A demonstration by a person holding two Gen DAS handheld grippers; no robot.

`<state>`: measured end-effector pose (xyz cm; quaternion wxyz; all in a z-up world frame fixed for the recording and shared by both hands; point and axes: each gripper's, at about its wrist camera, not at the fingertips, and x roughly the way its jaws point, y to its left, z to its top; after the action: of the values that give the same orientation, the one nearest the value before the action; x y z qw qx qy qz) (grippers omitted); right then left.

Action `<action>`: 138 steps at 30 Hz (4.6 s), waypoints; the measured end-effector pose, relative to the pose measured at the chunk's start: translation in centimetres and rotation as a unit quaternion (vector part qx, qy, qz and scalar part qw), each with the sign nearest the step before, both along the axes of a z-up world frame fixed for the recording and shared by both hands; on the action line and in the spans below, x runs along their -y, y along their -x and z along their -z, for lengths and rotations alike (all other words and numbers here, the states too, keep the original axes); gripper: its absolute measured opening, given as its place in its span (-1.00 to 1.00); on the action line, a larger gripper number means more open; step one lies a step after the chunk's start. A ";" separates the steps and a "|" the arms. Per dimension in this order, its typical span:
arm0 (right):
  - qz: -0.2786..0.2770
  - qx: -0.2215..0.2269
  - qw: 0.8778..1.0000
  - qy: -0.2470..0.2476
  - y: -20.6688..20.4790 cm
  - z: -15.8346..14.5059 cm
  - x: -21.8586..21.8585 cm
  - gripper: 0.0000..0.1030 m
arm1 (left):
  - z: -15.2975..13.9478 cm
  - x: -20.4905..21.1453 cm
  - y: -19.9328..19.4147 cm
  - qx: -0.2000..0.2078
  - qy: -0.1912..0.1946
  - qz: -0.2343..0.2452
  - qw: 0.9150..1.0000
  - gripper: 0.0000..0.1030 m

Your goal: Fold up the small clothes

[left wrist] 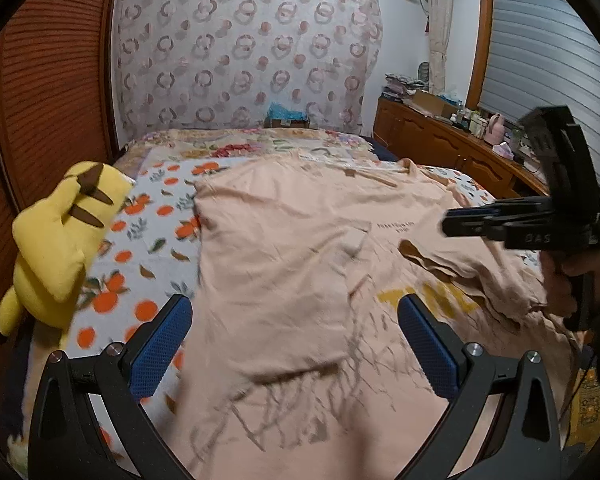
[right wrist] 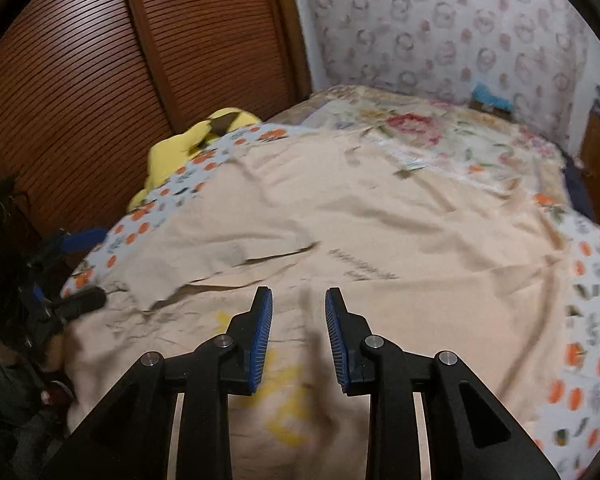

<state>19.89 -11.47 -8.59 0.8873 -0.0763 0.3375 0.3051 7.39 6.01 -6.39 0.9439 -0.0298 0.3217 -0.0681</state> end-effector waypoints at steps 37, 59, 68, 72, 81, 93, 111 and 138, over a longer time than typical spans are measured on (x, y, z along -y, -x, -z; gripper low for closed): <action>0.185 0.001 0.981 0.059 -13.9 2.4 11.1 0.15 | 2.9 -7.3 -18.3 -0.118 -0.036 0.007 0.992 0.42; 0.136 0.086 0.986 0.050 -9.7 -1.5 9.4 -0.82 | -2.8 -4.5 -14.3 -0.053 -0.001 0.071 0.996 -0.89; 0.134 0.147 0.980 0.028 1.3 -4.7 11.3 -0.82 | -6.6 -5.3 -3.0 0.012 -0.007 0.078 0.997 -0.89; 0.128 0.147 0.981 0.002 6.7 -3.8 12.3 -0.82 | -6.5 -6.3 2.2 0.024 0.000 0.070 0.997 -0.89; 0.112 0.110 0.987 -0.027 15.4 -1.0 15.5 -0.82 | -4.2 -7.5 10.0 -0.009 -0.002 0.052 0.999 -0.89; 0.117 0.006 0.993 0.005 18.4 3.3 17.8 -0.82 | -0.1 -7.6 10.9 -0.057 -0.032 0.031 0.997 -0.83; 0.149 0.070 0.985 0.053 16.1 0.5 15.6 0.15 | -0.5 -6.6 4.6 -0.040 -0.022 0.040 0.998 0.58; 0.137 -0.044 0.989 0.040 6.0 5.9 14.9 0.15 | 3.7 -7.0 -1.3 -0.142 -0.002 0.077 0.987 0.01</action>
<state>13.89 -26.38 -14.46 0.9013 -0.0513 0.3953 0.1697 8.73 13.03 -10.12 0.8805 -0.0123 0.4541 -0.1354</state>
